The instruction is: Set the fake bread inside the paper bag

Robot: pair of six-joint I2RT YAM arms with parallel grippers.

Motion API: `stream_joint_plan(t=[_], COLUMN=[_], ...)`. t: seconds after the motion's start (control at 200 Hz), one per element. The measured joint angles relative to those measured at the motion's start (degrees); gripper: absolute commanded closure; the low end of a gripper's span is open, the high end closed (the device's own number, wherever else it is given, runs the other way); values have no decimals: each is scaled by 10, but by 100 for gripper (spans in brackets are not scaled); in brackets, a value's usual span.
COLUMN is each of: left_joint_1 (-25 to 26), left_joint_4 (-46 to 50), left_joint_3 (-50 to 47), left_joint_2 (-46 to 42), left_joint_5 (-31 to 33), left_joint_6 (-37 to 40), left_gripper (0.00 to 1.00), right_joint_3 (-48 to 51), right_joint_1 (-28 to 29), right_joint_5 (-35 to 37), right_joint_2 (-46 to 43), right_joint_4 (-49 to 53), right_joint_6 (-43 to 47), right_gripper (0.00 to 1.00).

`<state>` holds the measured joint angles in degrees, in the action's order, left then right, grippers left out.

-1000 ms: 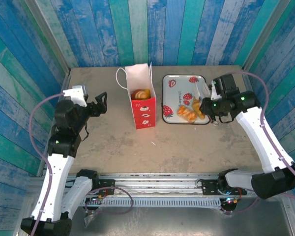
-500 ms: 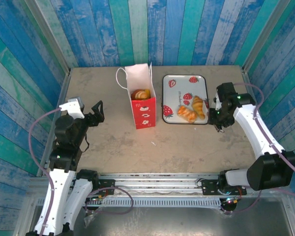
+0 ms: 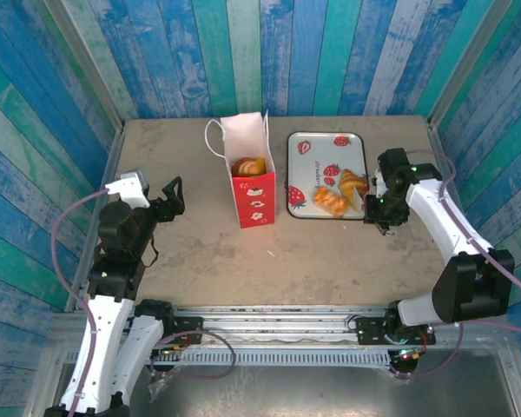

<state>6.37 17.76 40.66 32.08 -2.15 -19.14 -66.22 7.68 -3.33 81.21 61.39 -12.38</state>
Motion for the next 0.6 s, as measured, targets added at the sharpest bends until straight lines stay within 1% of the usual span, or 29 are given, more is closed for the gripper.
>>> stream_joint_plan(t=[0.596], left_joint_1=[0], left_joint_4=[0], left_joint_3=[0], left_joint_2=[2], left_joint_5=[2], left_joint_6=[-1], left_gripper=[6], right_joint_3=[-2], right_joint_1=[-2], right_joint_5=[-6], right_joint_2=[47], right_joint_4=[-25], right_joint_6=[13], right_gripper=[51])
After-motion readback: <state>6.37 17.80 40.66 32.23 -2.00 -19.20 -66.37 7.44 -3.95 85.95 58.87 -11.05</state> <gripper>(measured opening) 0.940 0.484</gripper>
